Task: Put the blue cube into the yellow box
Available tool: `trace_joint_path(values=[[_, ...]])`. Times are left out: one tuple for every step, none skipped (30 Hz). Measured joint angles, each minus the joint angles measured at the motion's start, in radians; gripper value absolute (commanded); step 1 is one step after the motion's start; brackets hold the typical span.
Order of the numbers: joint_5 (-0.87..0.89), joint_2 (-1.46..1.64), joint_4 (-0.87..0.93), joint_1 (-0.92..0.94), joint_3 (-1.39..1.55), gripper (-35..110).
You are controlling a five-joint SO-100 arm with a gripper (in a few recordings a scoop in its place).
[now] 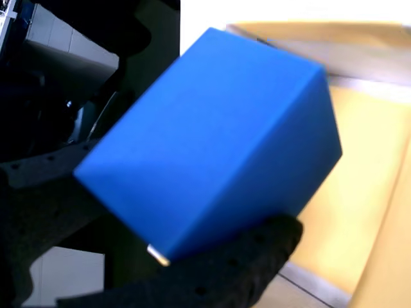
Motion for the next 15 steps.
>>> trace_joint_path(values=[[0.005,-0.009,-0.009,-0.006,0.0,14],[0.012,-0.017,-0.015,-0.011,0.0,15],[0.018,-0.029,-0.028,-0.014,0.0,15],[0.02,-0.037,-0.038,-0.014,0.0,15],[0.02,-0.048,-0.054,-0.014,0.0,16],[0.023,-0.055,-0.071,-0.014,0.0,16],[0.029,-0.064,-0.086,-0.014,0.0,17],[0.035,-0.069,-0.097,-0.014,0.0,18],[0.041,-0.075,-0.109,-0.014,0.0,19],[0.051,-0.083,-0.118,-0.014,0.0,20],[0.061,-0.087,-0.127,-0.014,0.0,21],[0.067,-0.089,-0.137,-0.014,0.0,22],[0.075,-0.089,-0.147,-0.017,0.0,22],[0.083,-0.091,-0.155,-0.023,0.0,23],[0.087,-0.091,-0.164,-0.026,0.002,24]])
